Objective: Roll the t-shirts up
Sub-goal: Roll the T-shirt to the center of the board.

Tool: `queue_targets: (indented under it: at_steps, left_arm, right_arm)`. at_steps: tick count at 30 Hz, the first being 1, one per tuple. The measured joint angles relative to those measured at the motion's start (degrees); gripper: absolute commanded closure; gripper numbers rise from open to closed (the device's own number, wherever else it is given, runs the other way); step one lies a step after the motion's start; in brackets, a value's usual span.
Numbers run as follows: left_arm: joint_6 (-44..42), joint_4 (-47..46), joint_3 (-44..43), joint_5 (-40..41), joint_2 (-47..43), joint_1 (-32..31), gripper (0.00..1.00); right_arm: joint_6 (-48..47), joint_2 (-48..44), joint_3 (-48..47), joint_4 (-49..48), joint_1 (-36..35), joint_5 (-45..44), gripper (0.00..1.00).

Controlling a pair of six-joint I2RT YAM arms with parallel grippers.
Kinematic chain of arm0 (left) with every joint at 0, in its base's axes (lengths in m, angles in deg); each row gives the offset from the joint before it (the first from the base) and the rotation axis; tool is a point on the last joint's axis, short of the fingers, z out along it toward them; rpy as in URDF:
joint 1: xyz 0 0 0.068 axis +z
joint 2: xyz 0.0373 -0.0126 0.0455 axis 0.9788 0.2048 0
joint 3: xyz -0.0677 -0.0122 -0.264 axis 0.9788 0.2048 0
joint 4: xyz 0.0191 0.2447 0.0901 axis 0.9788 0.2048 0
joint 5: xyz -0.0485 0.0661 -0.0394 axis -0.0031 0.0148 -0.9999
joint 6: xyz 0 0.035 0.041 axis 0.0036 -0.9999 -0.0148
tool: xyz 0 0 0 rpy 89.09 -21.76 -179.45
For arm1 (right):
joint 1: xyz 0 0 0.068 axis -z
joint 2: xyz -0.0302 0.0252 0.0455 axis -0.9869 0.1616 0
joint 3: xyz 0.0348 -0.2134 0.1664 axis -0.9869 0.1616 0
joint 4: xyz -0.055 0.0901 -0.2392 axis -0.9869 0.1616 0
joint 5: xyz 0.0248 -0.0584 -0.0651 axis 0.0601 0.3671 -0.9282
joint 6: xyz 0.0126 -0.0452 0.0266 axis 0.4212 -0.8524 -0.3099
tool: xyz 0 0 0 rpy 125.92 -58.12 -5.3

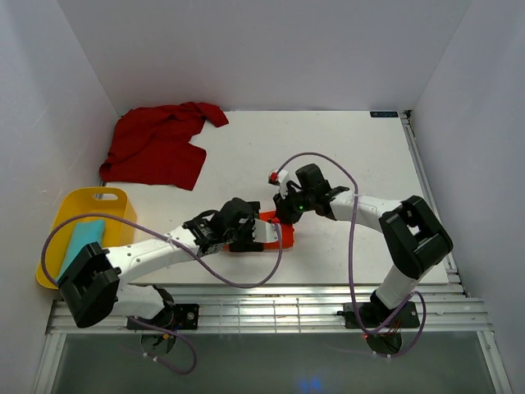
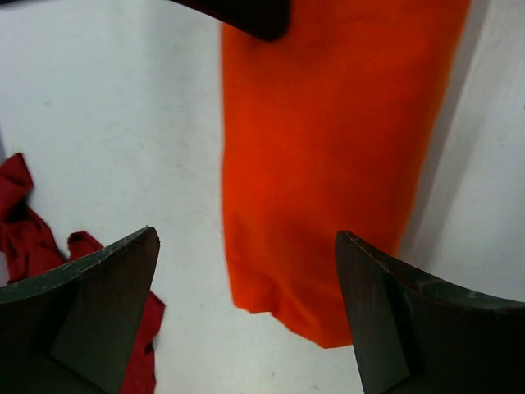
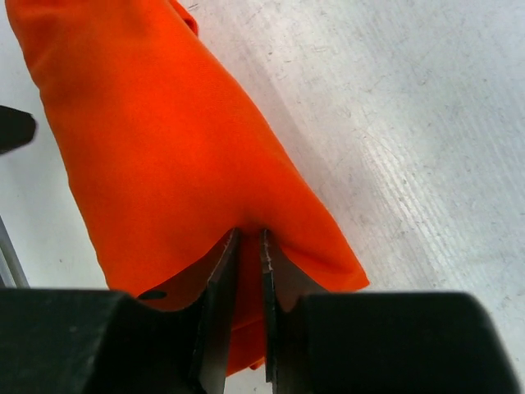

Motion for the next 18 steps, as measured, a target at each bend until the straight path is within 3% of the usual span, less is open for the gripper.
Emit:
queue_targets:
  at_steps: [5, 11, 18]
  left_arm:
    - [-0.33, -2.73, 0.83, 3.06, 5.38, -0.94, 0.02]
    - [0.15, -2.73, -7.65, 4.98, 1.75, -0.98, 0.02]
    - [19.8, 0.04, -10.47, -12.48, -7.08, -1.09, 0.02]
  right_arm:
    - [-0.33, -1.36, 0.13, -0.09, 0.55, -0.33, 0.76]
    - [-0.87, -3.19, 0.87, -1.92, 0.55, -0.37, 0.75]
    - [-1.86, -3.19, 0.87, -2.43, 0.55, -1.2, 0.75]
